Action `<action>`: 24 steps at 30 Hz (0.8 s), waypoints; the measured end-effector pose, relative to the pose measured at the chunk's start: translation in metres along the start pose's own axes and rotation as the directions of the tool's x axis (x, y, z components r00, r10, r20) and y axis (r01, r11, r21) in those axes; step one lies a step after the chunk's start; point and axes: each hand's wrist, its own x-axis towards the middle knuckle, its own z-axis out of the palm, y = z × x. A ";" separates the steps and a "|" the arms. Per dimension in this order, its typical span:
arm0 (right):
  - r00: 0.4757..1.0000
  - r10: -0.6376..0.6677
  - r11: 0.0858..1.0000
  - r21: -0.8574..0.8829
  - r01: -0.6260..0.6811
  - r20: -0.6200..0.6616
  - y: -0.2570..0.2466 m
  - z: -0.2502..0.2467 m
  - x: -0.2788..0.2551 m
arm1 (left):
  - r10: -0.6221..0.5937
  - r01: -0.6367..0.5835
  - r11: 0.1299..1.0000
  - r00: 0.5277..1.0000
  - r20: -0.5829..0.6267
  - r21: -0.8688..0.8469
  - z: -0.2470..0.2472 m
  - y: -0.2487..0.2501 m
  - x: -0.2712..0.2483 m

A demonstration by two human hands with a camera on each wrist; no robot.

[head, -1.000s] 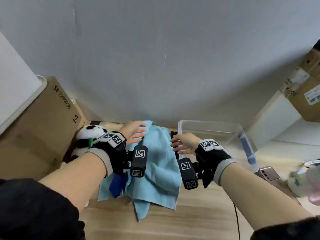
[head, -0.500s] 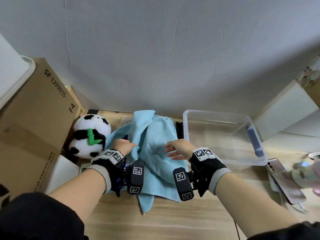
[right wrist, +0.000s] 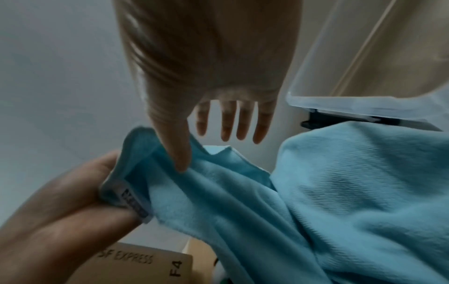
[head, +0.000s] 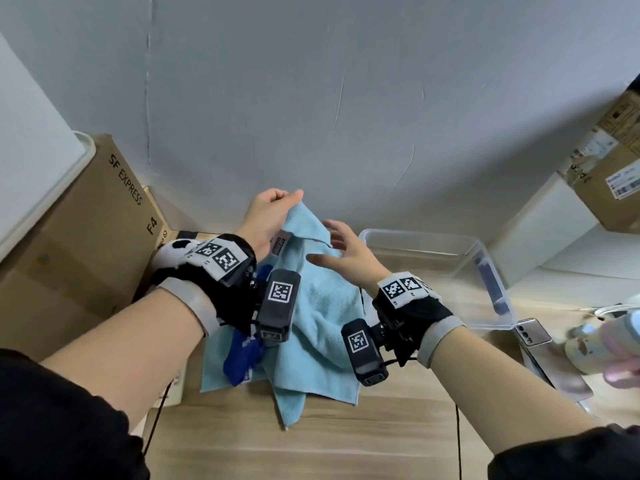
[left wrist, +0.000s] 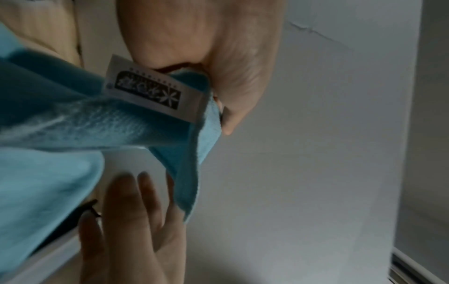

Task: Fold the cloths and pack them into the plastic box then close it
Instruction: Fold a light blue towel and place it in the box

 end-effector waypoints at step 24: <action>0.858 -0.273 0.962 -0.147 0.231 -0.434 -0.067 -0.114 -0.087 | 0.181 -0.286 0.956 0.748 0.639 0.063 0.090 0.047 -0.118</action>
